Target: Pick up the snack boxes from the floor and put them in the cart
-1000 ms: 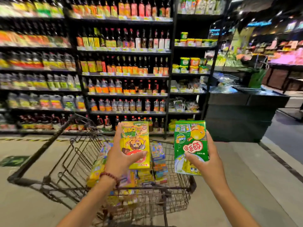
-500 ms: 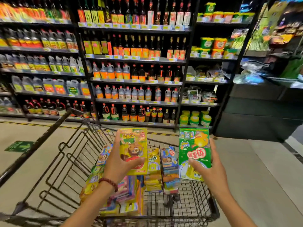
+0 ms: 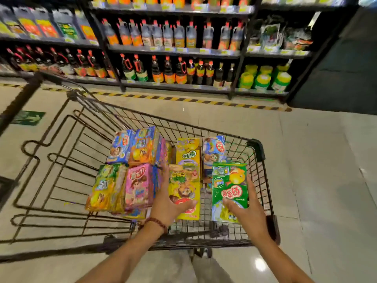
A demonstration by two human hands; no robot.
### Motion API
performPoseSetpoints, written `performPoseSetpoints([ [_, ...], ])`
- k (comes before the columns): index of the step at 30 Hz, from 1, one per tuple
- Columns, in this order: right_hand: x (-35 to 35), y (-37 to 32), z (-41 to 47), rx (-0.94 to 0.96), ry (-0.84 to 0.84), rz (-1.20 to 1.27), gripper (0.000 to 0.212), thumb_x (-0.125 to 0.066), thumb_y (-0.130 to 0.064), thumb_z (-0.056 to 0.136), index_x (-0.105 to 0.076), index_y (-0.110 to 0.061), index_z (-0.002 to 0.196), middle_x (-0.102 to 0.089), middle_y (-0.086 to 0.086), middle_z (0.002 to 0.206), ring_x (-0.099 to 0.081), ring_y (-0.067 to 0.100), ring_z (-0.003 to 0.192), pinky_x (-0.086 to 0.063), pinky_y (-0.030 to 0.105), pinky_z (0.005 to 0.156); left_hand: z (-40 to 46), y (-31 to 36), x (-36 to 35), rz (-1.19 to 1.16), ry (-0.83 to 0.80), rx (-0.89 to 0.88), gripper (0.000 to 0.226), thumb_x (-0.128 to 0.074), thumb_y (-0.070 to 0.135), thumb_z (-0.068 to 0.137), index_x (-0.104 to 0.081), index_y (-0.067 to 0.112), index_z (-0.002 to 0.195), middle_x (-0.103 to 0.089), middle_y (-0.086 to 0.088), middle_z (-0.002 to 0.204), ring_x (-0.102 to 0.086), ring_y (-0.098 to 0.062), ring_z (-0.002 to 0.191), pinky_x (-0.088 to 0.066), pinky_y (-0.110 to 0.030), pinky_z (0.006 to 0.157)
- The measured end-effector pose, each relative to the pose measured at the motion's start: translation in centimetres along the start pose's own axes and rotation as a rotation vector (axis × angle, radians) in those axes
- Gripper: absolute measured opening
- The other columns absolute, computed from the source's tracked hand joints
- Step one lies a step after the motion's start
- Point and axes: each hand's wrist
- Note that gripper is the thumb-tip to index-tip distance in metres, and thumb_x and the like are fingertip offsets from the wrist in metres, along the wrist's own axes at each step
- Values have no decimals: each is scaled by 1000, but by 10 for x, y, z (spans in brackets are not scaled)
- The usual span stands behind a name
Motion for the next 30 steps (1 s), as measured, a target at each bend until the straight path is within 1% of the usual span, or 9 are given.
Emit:
performPoseSetpoints([
  [2,-7,16,7,-39,-16,-11,90,-82,-10,73,-30,-42,139,-58,-24,112,-59,-19,89,-47,5,63,8,-16,-7,46,-48,49,120,-88,39,54,-2,50,137,-19,23,143,-34,-11,134,-38,-21,101],
  [6,-14,33,17,-97,-28,-53,86,-81,-12,74,-35,-42,140,-66,-21,107,-65,-8,91,-51,11,63,19,-33,-21,1,-119,154,118,-89,14,59,-11,29,147,-31,24,136,-40,-2,119,-39,2,74],
  [9,-19,42,24,-115,-46,-115,85,-83,-17,73,-34,-61,126,-68,-22,99,-66,-7,86,-54,15,63,27,-50,-29,71,-168,233,120,-89,28,60,-10,22,150,-33,7,143,-45,-18,122,-47,-17,90],
  [12,-25,59,30,-182,-68,-157,88,-84,-24,72,-30,-73,121,-69,-20,99,-69,4,82,-59,31,63,36,-71,-40,124,-232,273,132,-83,64,46,1,42,146,-23,3,155,-38,-25,134,-42,-42,104],
  [16,-36,86,38,-230,-82,-174,85,-83,-17,73,-35,-56,131,-70,-15,100,-69,7,80,-56,24,61,52,-103,-62,144,-252,257,131,-79,71,42,6,57,141,-4,9,159,-14,-15,145,-33,-45,111],
  [19,-45,111,52,-261,-107,-172,77,-82,-11,73,-41,-59,118,-71,-13,95,-69,3,77,-54,19,57,61,-133,-79,144,-231,262,134,-75,77,40,6,53,143,1,6,159,-4,-14,146,-24,-42,116],
  [23,-55,151,67,-335,-185,-200,82,-82,-27,74,-28,-73,115,-69,-14,106,-69,4,88,-59,32,70,65,-157,-100,128,-249,468,119,-86,54,51,-20,29,147,-27,-8,149,-28,-29,139,-29,-39,111],
  [26,-59,178,75,-392,-214,-212,83,-82,-25,73,-27,-75,111,-69,-11,108,-69,4,89,-58,33,73,67,-183,-118,-10,-269,565,116,-92,22,57,-14,37,142,-37,7,139,-53,-17,118,-49,-31,95],
  [30,-64,205,85,-454,-230,-233,82,-83,-26,73,-27,-72,111,-70,-9,104,-70,9,84,-56,32,61,75,-208,-137,-77,-268,663,119,-91,29,55,-10,40,142,-30,8,143,-38,-13,127,-34,-35,108],
])
Point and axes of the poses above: each hand's wrist, its own z-axis towards the middle knuckle, its own x-axis out of the back of the hand, y = z × x
